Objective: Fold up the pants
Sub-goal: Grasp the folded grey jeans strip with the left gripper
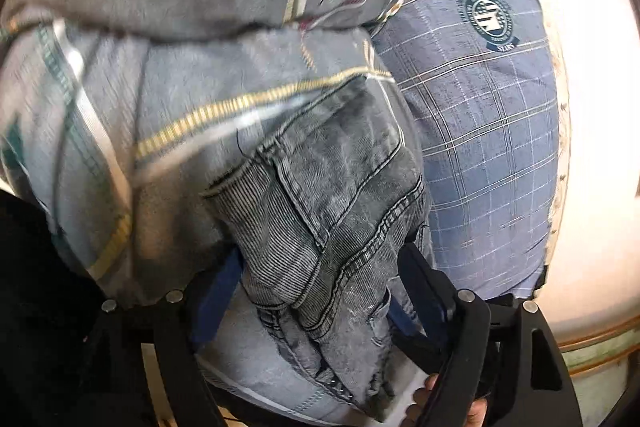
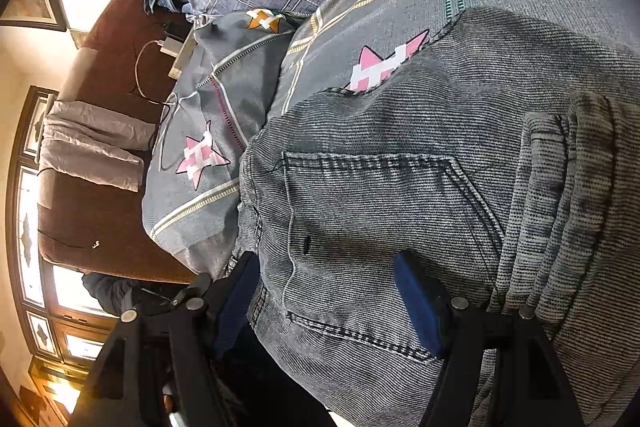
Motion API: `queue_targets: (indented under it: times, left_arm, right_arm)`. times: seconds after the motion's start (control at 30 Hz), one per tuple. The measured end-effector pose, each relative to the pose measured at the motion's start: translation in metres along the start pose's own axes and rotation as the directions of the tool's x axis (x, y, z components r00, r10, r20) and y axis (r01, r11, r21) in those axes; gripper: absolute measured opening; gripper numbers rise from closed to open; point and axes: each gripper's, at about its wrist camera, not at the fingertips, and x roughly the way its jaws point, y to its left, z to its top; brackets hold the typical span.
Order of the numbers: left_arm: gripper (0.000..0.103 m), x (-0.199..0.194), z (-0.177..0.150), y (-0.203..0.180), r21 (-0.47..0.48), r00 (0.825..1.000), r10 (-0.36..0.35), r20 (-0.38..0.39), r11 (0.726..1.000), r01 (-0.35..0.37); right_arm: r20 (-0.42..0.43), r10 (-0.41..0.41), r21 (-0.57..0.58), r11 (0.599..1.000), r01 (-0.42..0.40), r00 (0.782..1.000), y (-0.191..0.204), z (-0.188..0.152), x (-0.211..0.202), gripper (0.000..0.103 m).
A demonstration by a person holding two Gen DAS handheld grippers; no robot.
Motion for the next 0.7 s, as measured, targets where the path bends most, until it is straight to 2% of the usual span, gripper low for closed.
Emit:
queue_targets:
  times: [0.03,0.07,0.1,0.17,0.2,0.27,0.33,0.37,0.43,0.5,0.57,0.6,0.63,0.67,0.7]
  left_arm:
    - [0.079,0.000,0.000,0.001,-0.011,1.000,-0.006,0.003,1.000,0.006]
    - [0.073,-0.002,0.001,0.000,-0.005,1.000,-0.015,0.007,1.000,0.015]
    - [0.060,-0.004,0.002,-0.003,0.016,1.000,-0.017,0.014,1.000,0.017]
    - [0.045,-0.007,0.003,-0.006,0.040,1.000,-0.003,0.021,0.999,0.002]
    - [0.042,-0.007,0.002,-0.007,0.052,1.000,0.000,0.024,0.999,-0.001]
    - [0.042,-0.005,0.000,-0.004,0.060,0.999,0.014,0.033,0.998,-0.016]
    - [0.044,0.000,0.000,0.006,0.026,0.999,0.042,0.028,0.999,-0.043]
    - [0.046,0.001,0.001,0.010,0.012,0.999,0.028,0.028,1.000,-0.028]
    - [0.052,-0.002,0.003,0.009,0.025,0.999,0.018,0.041,0.999,-0.019]
    - [0.065,-0.002,0.003,0.004,0.034,0.999,0.018,0.048,0.999,-0.020]
    - [0.062,-0.001,0.004,0.000,0.038,0.998,0.025,0.052,0.999,-0.027]
    - [0.053,0.000,0.005,-0.001,0.046,0.998,0.026,0.053,0.999,-0.029]
    - [0.022,0.002,0.006,-0.003,0.067,0.998,0.043,0.043,0.997,-0.046]
    - [0.017,0.002,0.005,-0.005,0.078,0.997,0.053,0.048,0.995,-0.056]
    - [0.015,0.001,0.005,-0.005,0.085,0.998,0.046,0.051,0.995,-0.050]
  right_arm:
    - [0.000,0.001,0.000,1.000,-0.001,1.000,0.000,0.000,0.000,0.073]
    - [0.001,0.002,0.000,1.000,-0.002,1.000,0.000,0.000,0.000,0.073]
    - [0.001,0.005,-0.001,1.000,-0.005,1.000,0.000,0.000,0.000,0.073]
    - [0.002,0.006,-0.002,1.000,-0.006,1.000,-0.001,0.000,0.000,0.073]
    - [0.004,0.007,-0.002,1.000,-0.007,1.000,-0.001,-0.001,-0.001,0.073]
    - [0.005,0.006,-0.003,1.000,-0.006,1.000,-0.001,-0.001,-0.001,0.073]
    - [0.004,0.004,-0.001,1.000,-0.004,1.000,0.000,0.000,-0.001,0.073]
    - [0.004,0.002,0.000,1.000,-0.002,1.000,0.001,0.000,-0.001,0.073]
    - [0.004,0.002,-0.005,1.000,-0.002,1.000,0.001,-0.001,-0.002,0.073]
    - [0.004,0.000,-0.006,1.000,0.000,1.000,0.001,-0.001,-0.002,0.073]
    - [0.004,-0.002,-0.006,1.000,0.002,1.000,0.001,-0.002,-0.002,0.073]
    - [0.005,-0.001,-0.008,1.000,0.002,1.000,0.001,-0.002,-0.002,0.073]
    - [0.006,-0.001,-0.008,1.000,0.001,1.000,0.001,-0.003,-0.003,0.073]
    - [0.006,-0.001,-0.010,1.000,0.001,1.000,0.001,-0.003,-0.003,0.073]
    - [0.006,0.000,-0.010,1.000,0.000,1.000,0.001,-0.003,-0.003,0.073]
